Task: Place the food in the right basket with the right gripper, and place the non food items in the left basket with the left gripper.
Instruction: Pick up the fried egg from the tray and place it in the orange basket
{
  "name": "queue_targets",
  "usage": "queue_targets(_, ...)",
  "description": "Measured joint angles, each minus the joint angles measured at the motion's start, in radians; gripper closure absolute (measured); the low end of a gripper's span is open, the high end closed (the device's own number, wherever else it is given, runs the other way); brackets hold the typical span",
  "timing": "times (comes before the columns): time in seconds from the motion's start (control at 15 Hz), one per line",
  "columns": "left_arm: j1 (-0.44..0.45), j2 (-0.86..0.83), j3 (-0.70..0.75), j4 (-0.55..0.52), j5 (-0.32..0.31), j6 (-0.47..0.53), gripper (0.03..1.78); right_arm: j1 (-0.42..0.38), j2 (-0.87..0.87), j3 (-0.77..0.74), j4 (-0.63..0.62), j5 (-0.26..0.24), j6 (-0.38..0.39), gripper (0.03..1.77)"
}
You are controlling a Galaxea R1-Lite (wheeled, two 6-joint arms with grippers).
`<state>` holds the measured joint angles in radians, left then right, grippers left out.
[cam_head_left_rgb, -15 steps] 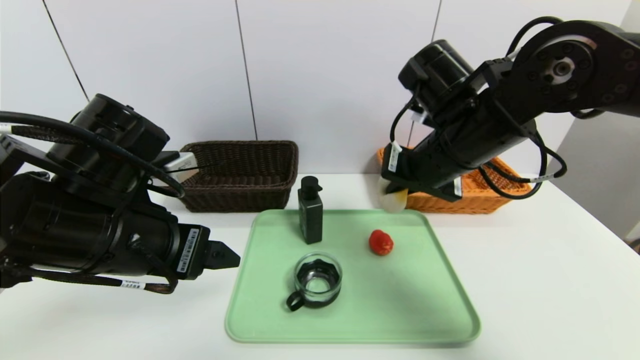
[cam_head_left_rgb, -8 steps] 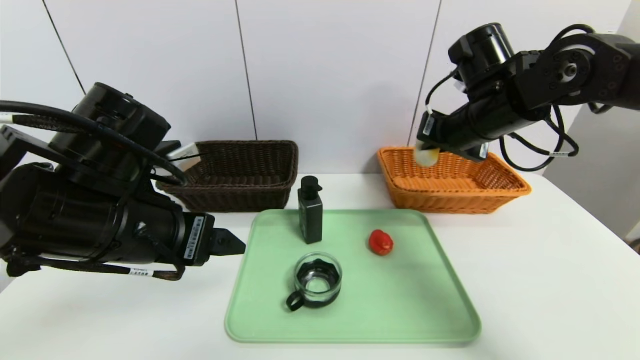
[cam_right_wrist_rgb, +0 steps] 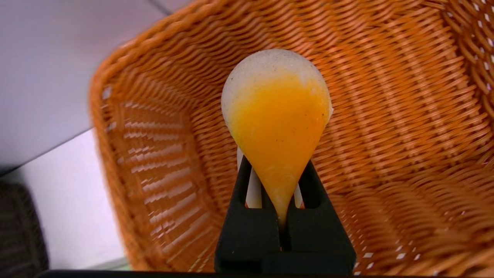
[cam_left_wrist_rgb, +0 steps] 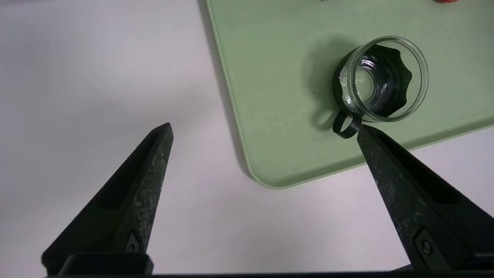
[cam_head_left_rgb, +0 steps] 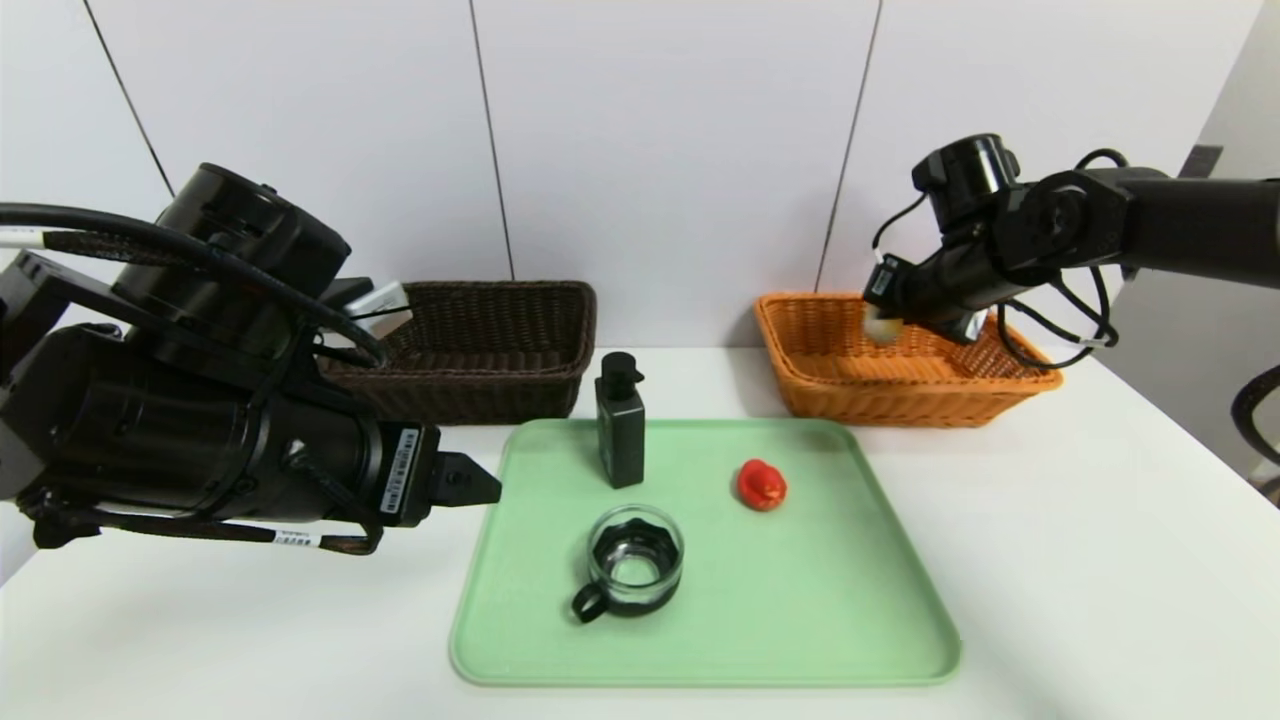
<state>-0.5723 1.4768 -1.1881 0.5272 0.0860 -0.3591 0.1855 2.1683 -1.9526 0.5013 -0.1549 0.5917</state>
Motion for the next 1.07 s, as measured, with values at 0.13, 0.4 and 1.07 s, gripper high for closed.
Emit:
queue_targets(0.13,0.000,0.001,0.005,0.000,-0.001,-0.001,0.12,-0.015,0.036,0.000,-0.003,0.000,0.000,1.70)
queue_targets(0.4,0.000,0.009,0.006,-0.004,-0.007,-0.001,0.12,-0.035,0.077,0.000,-0.033,0.005,-0.002,1.37)
queue_targets(1.07,0.000,0.016,0.007,-0.001,-0.018,-0.004,0.12,-0.026,0.058,0.000,-0.019,0.004,-0.070,0.44)
